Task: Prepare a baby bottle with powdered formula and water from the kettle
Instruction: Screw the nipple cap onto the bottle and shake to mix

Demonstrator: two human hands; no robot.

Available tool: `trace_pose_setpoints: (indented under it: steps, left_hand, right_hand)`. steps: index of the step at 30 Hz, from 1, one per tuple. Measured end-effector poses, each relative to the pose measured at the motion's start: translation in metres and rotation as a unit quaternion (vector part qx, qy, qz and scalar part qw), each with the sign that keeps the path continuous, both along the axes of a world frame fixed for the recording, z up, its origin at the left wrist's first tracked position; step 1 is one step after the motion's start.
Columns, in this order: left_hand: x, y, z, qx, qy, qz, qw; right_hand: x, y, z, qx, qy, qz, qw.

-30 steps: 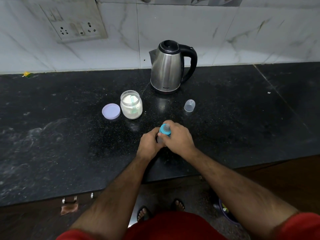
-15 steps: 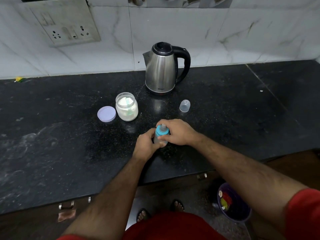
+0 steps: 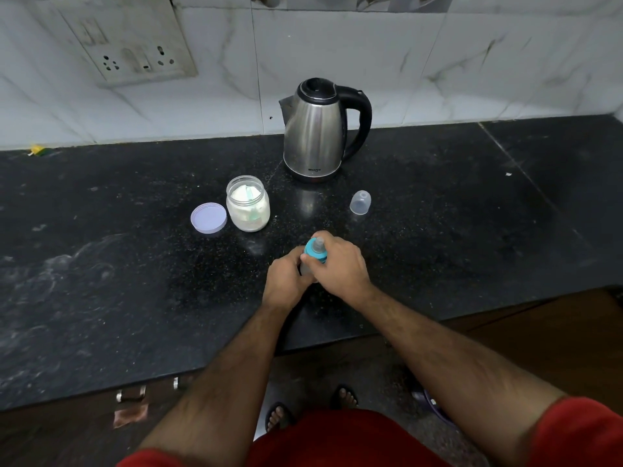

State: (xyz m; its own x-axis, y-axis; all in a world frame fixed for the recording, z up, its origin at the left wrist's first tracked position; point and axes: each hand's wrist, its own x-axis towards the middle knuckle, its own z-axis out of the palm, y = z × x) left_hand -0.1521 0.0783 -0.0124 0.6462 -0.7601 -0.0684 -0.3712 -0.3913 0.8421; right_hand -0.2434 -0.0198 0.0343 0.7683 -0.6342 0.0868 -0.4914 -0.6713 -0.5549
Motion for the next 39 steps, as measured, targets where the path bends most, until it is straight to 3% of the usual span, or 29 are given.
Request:
trace_pose_setpoints:
  steps: [5, 13, 16, 20, 24, 33, 39]
  left_hand:
    - [-0.001, 0.003, 0.002, -0.01, 0.022, -0.003, 1.0]
    - [-0.006, 0.002, 0.004, -0.007, 0.056, 0.026, 0.998]
    - [-0.008, 0.0, 0.006, -0.004, 0.064, 0.037, 0.997]
    - [-0.013, -0.005, 0.01, 0.001, 0.059, 0.049, 0.997]
    - [-0.014, -0.014, 0.01, 0.003, 0.045, 0.069, 0.997]
    - [-0.011, -0.027, 0.008, 0.015, 0.04, 0.095, 0.995]
    - [-0.013, -0.028, 0.008, 0.007, 0.049, 0.099, 0.994]
  right_hand:
    - [0.0, 0.0, 0.005, 0.025, 0.016, 0.001, 1.0]
    - [-0.018, -0.028, 0.021, 0.138, 0.056, 0.113, 0.982]
    - [-0.028, -0.042, 0.021, 0.147, -0.004, 0.089, 0.985]
    - [-0.031, -0.077, 0.013, 0.136, -0.048, -0.037, 0.989]
    - [-0.026, -0.117, 0.004, 0.069, 0.011, -0.093, 0.993]
    - [0.009, -0.188, 0.0, 0.024, 0.139, -0.025, 0.99]
    - [0.022, -0.196, -0.009, 0.021, 0.155, -0.019, 0.987]
